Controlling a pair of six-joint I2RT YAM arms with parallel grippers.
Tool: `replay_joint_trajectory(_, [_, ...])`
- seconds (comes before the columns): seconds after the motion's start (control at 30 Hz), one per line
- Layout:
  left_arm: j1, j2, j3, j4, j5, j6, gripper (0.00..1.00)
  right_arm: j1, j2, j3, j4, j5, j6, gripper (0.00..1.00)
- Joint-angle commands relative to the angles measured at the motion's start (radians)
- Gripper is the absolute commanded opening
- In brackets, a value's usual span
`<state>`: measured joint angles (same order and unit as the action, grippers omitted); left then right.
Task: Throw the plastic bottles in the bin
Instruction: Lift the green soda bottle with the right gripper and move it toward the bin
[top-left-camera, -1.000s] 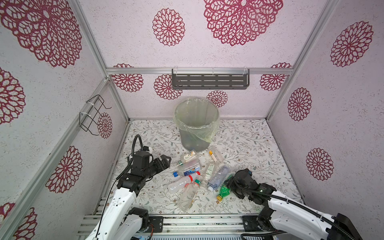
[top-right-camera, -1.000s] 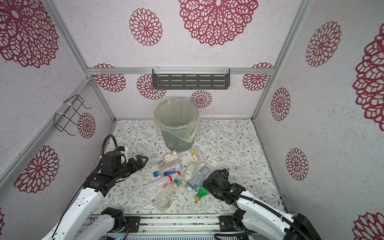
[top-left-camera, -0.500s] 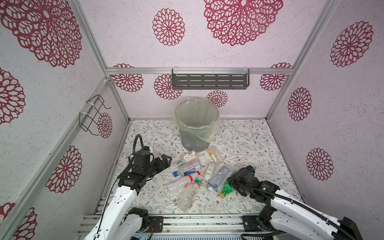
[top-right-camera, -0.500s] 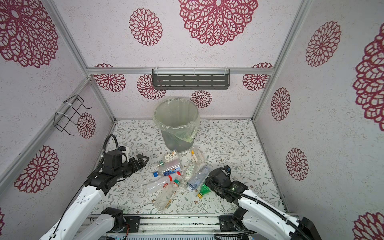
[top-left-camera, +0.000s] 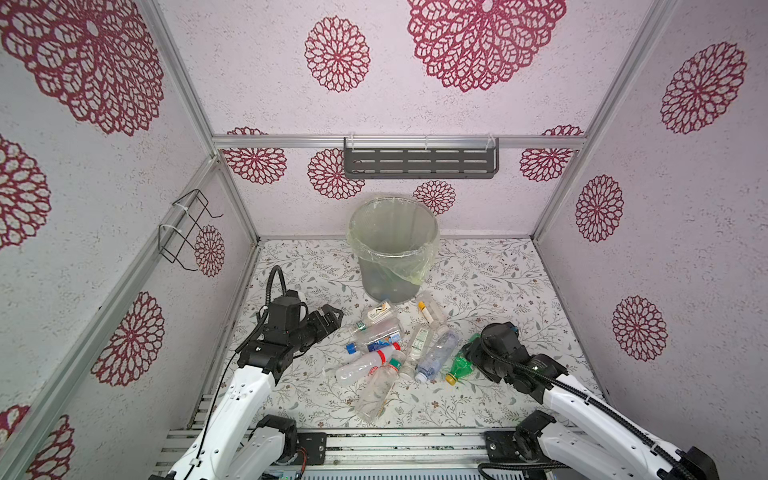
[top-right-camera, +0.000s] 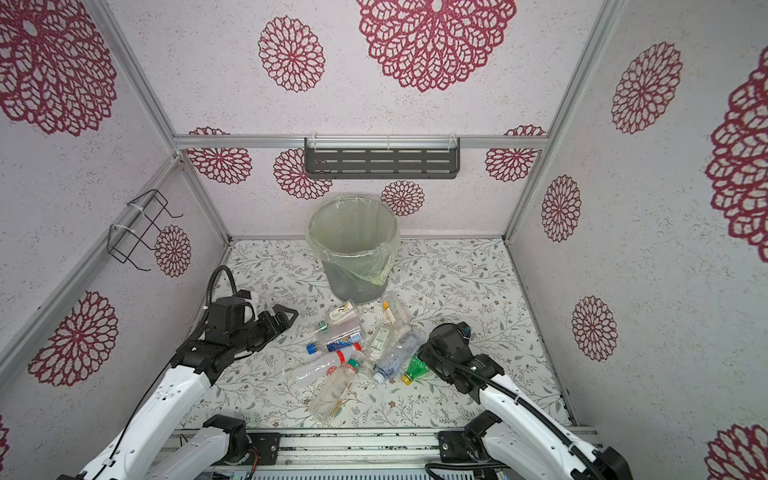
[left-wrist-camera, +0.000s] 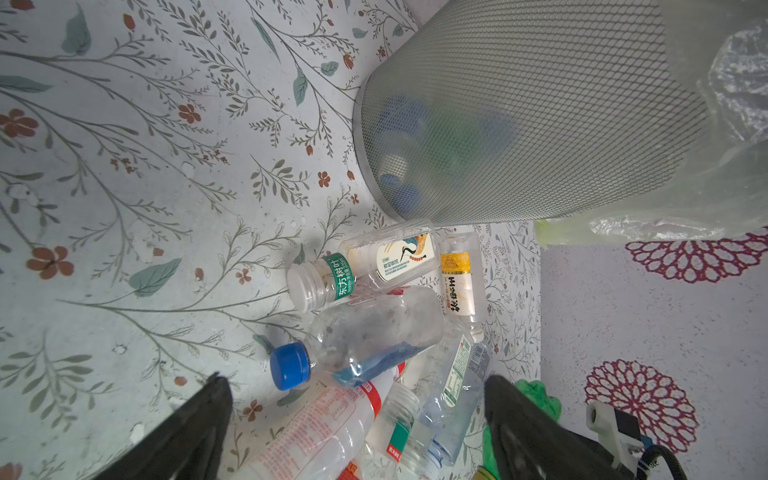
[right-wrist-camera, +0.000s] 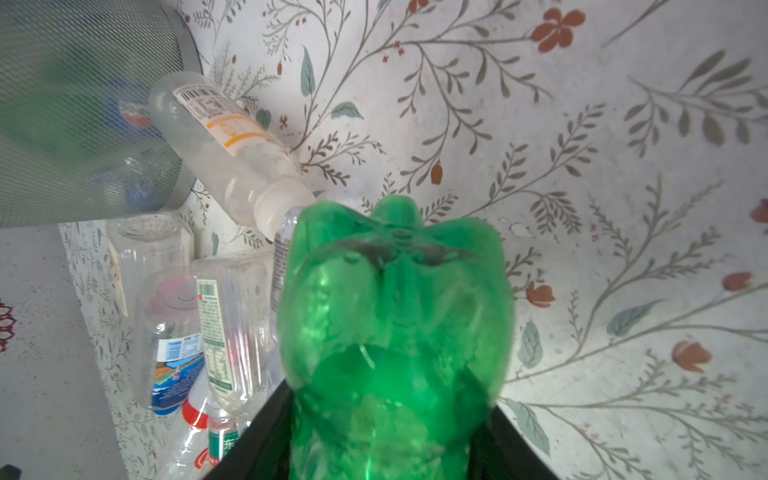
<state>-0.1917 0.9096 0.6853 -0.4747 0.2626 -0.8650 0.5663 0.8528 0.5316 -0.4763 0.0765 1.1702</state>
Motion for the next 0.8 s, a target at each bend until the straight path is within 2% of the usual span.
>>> replay_joint_trajectory(0.0, [0.017, -0.012, -0.008, 0.066, 0.015, -0.039, 0.97, -0.037, 0.005, 0.06, 0.008, -0.036, -0.067, 0.57])
replay_joint_trajectory(0.2, [0.045, 0.006, 0.003, 0.088, 0.039, -0.061, 0.97, -0.089, 0.056, 0.14, 0.019, -0.08, -0.133, 0.56])
replay_joint_trajectory(0.77, [0.086, -0.009, -0.019, 0.111, 0.046, -0.09, 0.97, -0.122, 0.164, 0.315, 0.17, -0.173, -0.179, 0.55])
